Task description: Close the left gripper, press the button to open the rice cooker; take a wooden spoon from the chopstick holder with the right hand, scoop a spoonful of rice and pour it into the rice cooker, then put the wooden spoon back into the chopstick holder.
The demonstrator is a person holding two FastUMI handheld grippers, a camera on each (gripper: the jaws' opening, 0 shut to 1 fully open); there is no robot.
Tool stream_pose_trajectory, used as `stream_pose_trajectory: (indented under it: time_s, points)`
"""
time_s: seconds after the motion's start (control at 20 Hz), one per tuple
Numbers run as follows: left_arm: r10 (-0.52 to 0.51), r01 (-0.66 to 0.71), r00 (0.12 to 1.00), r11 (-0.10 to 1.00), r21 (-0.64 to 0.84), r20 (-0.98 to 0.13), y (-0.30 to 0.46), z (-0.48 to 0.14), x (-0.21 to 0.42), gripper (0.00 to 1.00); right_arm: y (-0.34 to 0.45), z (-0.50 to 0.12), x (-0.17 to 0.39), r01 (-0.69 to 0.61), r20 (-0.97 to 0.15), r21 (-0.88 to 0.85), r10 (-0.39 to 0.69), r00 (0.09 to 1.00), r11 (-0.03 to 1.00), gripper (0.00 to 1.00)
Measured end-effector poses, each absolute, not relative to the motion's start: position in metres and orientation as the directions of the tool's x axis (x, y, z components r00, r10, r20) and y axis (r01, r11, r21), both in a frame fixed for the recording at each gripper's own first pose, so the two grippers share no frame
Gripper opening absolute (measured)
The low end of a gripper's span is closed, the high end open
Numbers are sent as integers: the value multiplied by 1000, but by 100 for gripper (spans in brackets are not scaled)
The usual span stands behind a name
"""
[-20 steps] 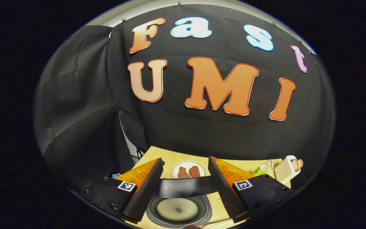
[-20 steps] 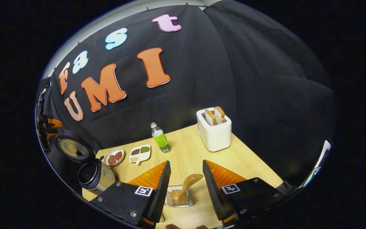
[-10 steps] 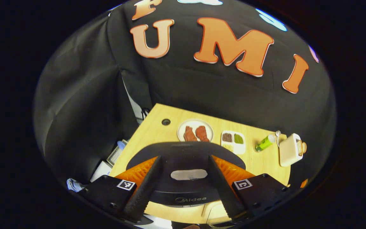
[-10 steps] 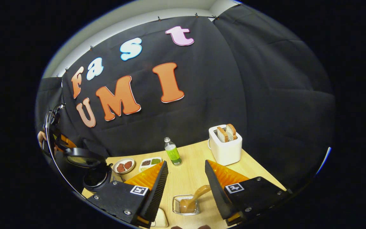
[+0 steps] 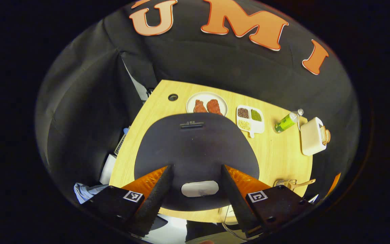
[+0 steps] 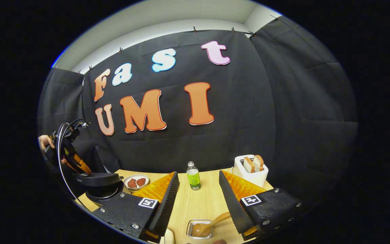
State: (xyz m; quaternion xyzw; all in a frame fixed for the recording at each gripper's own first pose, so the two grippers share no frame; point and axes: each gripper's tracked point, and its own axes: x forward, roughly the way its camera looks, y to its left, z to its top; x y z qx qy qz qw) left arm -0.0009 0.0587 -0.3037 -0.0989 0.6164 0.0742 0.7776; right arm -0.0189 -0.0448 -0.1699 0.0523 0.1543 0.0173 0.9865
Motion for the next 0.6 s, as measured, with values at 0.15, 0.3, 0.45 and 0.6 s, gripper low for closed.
stream_pose_trajectory:
  time_s: [0.15,0.3,0.45,0.6]
  points:
    - [-21,-216,146,975,-53,-989,52,-333,-21,96,-38,-168,-17,-38,-297,76,59,953,996,75]
    - [-26,-199,80,979,-42,-996,44,-359,-39,98,-35,-164,-16,-43,-290,60,58,955,997,75]
    - [-15,-205,81,978,-31,-997,42,-361,-36,98,-36,-160,-14,-42,-275,31,49,960,999,75]
    - [-13,-198,94,980,-32,-996,43,-361,-37,98,-35,-152,-11,-45,-256,14,47,965,999,75]
